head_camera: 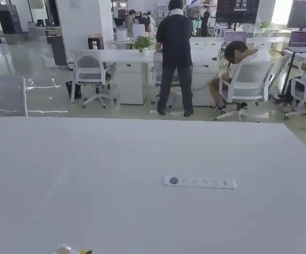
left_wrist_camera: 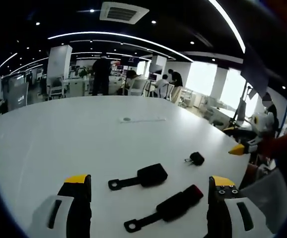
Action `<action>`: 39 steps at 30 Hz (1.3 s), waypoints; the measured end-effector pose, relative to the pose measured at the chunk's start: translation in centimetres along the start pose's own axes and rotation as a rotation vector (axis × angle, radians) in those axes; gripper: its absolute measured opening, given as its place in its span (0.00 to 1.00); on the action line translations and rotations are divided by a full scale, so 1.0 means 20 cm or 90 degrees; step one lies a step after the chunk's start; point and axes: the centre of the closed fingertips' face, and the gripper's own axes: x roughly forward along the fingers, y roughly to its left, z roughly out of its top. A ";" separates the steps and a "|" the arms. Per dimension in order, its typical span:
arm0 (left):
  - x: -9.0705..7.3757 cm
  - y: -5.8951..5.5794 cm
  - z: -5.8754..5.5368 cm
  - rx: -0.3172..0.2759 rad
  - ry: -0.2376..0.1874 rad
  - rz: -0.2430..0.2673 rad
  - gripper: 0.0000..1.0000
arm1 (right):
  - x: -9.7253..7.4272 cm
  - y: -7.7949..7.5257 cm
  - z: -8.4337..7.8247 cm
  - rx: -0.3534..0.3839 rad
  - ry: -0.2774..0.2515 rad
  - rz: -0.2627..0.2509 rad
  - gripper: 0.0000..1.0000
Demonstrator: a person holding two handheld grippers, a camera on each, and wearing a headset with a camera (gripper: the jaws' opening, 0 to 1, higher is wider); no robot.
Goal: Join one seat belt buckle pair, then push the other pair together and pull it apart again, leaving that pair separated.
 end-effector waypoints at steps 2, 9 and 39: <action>-0.05 -0.01 -0.01 -0.001 -0.005 0.000 1.00 | -0.05 0.03 -0.01 -0.003 -0.004 -0.003 0.92; -0.17 -0.03 -0.08 -0.012 -0.014 -0.002 1.00 | -0.18 0.08 -0.09 0.008 -0.002 -0.013 0.92; -0.29 -0.09 -0.11 -0.011 -0.022 -0.013 1.00 | -0.29 0.17 -0.16 0.031 0.000 -0.021 0.93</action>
